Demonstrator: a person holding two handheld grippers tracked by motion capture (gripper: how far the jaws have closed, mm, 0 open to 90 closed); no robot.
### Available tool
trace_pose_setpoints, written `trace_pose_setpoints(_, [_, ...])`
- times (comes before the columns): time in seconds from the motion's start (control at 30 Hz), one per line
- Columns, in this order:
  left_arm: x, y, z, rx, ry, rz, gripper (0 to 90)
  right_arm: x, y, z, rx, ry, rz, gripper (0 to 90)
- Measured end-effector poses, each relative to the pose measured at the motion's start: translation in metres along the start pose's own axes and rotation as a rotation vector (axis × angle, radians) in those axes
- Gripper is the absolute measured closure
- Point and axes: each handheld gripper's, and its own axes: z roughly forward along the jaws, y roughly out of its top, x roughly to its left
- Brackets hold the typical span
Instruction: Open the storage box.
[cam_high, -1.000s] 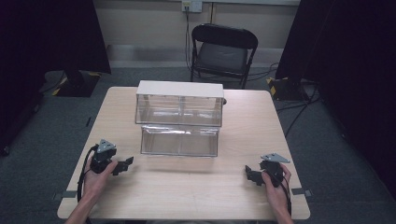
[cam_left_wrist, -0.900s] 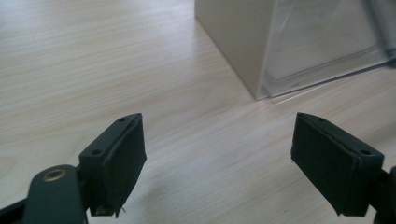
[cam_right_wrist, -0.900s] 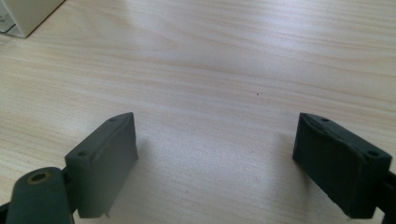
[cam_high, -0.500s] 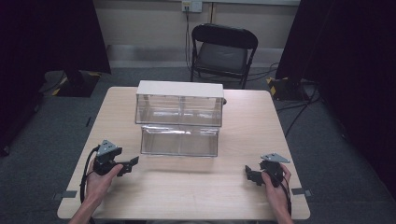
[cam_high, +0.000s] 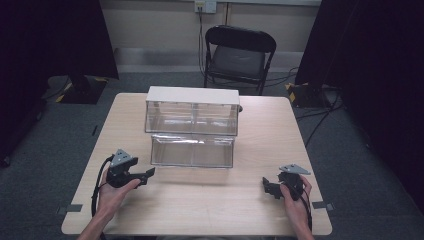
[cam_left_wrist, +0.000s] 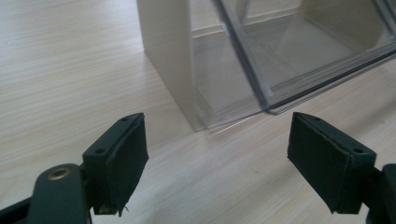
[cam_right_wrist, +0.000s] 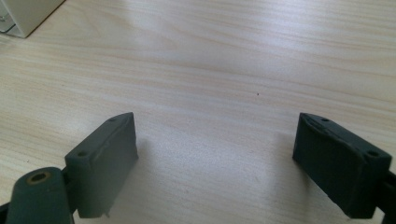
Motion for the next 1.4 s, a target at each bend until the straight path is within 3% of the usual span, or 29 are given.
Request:
trace_pose_setpoints(0.1, [-0.005, 0.003, 0.002, 0.000, 0.000, 0.027, 19.0, 0.000, 0.000, 0.000, 0.000, 0.000, 0.000, 13.0])
trace_pose_setpoints(0.57, [-0.011, 0.009, 0.016, 0.007, -0.022, 0.059, 17.2, 0.000, 0.000, 0.000, 0.000, 0.000, 0.000, 13.0])
trace_pose_setpoints(0.83, [-0.015, 0.010, 0.022, 0.008, -0.066, 0.044, 16.1, 0.000, 0.000, 0.000, 0.000, 0.000, 0.000, 12.9])
trace_pose_setpoints(1.4, [-0.015, 0.010, 0.023, 0.003, -0.076, 0.038, 17.3, 0.000, 0.000, 0.000, 0.000, 0.000, 0.000, 13.0])
